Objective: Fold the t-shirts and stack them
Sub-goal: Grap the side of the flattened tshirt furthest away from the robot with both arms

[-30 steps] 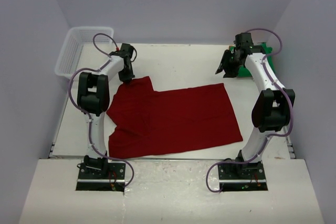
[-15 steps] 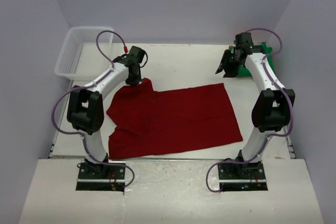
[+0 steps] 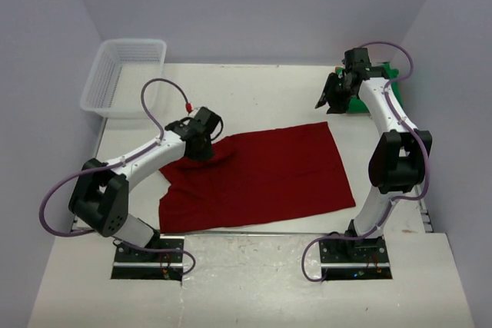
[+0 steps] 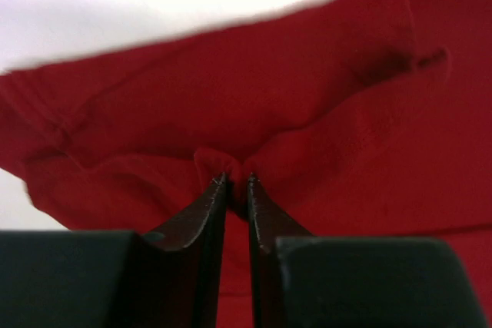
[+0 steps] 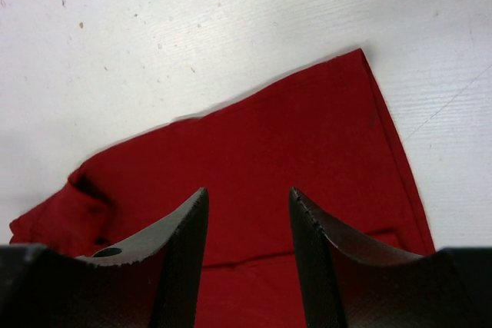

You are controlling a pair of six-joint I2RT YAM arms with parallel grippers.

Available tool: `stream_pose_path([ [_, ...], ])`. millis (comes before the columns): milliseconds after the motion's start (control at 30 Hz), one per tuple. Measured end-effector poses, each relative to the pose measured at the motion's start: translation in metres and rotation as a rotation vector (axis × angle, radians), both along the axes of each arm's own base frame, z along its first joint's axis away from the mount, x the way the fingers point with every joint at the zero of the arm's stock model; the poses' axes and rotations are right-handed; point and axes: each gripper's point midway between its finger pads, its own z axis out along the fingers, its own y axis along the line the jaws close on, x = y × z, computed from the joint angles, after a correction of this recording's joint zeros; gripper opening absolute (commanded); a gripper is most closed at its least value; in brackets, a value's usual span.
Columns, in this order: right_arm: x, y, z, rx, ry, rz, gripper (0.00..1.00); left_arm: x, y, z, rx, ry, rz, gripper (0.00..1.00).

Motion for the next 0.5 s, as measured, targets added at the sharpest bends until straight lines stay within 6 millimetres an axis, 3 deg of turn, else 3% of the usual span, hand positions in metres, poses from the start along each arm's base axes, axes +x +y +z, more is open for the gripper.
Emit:
stream_pose_path([
  [100, 0.000, 0.000, 0.000, -0.001, 0.000, 0.001, 0.47, -0.033, -0.013, -0.017, 0.000, 0.046, -0.040, 0.38],
  [133, 0.000, 0.000, -0.001, -0.001, 0.001, 0.002, 0.47, -0.041, -0.016, -0.018, -0.001, 0.048, -0.049, 0.49],
  [233, 0.000, 0.001, -0.002, 0.002, 0.004, 0.005, 0.47, -0.051, -0.019, -0.011, -0.001, 0.024, -0.043, 0.59],
  [500, 0.000, 0.004, -0.001, 0.020, 0.004, 0.017, 0.47, -0.025, -0.017, 0.020, 0.041, -0.081, 0.012, 0.56],
])
